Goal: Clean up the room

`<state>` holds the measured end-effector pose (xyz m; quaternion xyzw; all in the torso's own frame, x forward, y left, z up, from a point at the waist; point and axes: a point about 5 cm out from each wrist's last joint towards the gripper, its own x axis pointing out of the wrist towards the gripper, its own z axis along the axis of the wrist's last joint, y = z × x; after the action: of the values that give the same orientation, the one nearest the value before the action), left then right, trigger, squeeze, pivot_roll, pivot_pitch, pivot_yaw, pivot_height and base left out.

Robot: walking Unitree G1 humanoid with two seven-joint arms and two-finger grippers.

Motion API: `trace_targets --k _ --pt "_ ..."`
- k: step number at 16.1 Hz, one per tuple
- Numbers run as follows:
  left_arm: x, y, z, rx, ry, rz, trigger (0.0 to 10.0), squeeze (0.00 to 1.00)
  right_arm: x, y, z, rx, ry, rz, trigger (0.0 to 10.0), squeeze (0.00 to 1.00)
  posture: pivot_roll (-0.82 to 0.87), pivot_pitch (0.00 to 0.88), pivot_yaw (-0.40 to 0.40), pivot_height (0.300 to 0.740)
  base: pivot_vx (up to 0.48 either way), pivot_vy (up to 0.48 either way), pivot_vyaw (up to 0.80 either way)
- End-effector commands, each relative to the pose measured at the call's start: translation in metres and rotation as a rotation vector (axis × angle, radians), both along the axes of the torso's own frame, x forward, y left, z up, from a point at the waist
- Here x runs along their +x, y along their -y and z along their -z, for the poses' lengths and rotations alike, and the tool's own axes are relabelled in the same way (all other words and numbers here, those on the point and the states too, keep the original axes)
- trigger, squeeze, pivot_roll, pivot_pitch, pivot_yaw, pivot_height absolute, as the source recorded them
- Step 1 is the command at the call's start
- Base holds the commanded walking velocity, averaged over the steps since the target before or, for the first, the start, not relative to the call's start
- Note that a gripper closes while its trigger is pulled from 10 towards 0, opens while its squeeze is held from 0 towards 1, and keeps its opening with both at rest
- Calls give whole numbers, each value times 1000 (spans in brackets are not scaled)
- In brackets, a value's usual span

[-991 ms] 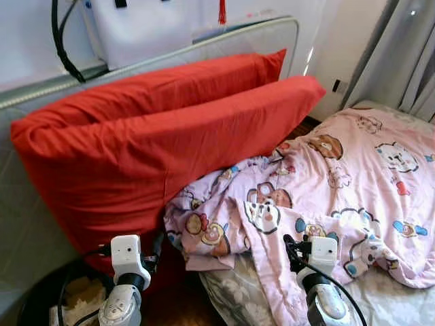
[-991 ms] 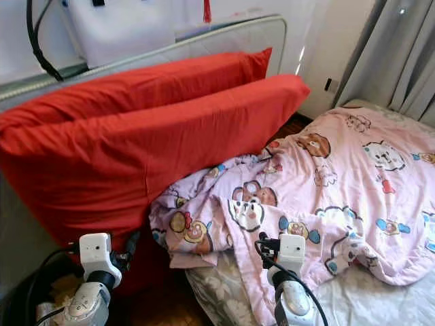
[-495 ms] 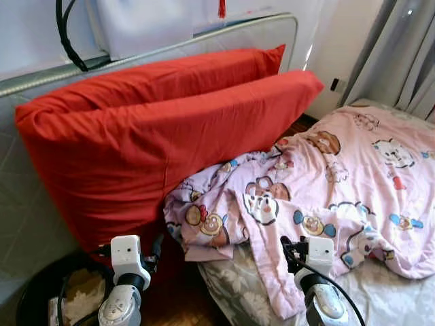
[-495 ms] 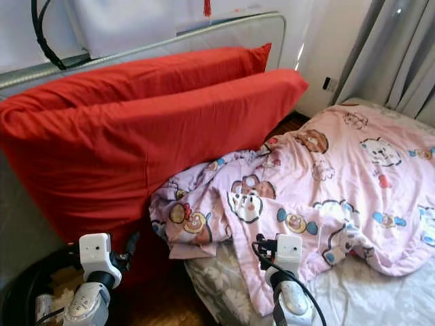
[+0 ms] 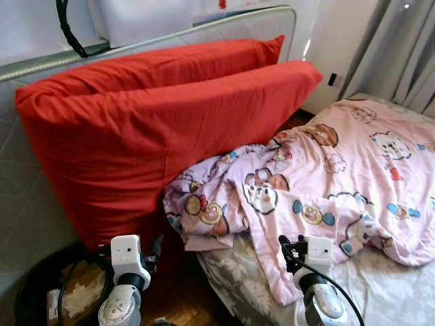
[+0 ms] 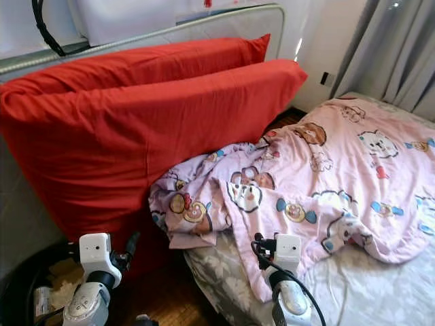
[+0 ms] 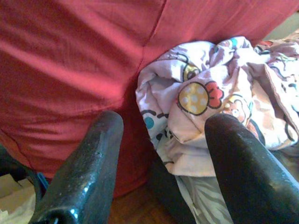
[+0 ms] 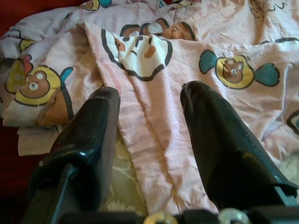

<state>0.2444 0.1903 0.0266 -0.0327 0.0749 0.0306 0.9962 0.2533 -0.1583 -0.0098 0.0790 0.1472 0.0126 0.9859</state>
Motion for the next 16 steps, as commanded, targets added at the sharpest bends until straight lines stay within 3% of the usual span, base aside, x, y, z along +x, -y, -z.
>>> trace_targets --k 1,10,16 --pt "2 -1 -4 -7 7 0 10000 0 -4 -3 5 5 -34 -14 10000 0 -6 59 -27 665 0 0 0" --pt "2 1 -6 -7 8 8 10000 0 -7 -8 12 10 -76 -27 10000 0 -2 66 -19 665 0 0 0" --pt "1 0 -7 -5 4 9 10000 0 -7 -10 13 22 -78 -28 10000 0 3 72 -14 635 0 0 0"
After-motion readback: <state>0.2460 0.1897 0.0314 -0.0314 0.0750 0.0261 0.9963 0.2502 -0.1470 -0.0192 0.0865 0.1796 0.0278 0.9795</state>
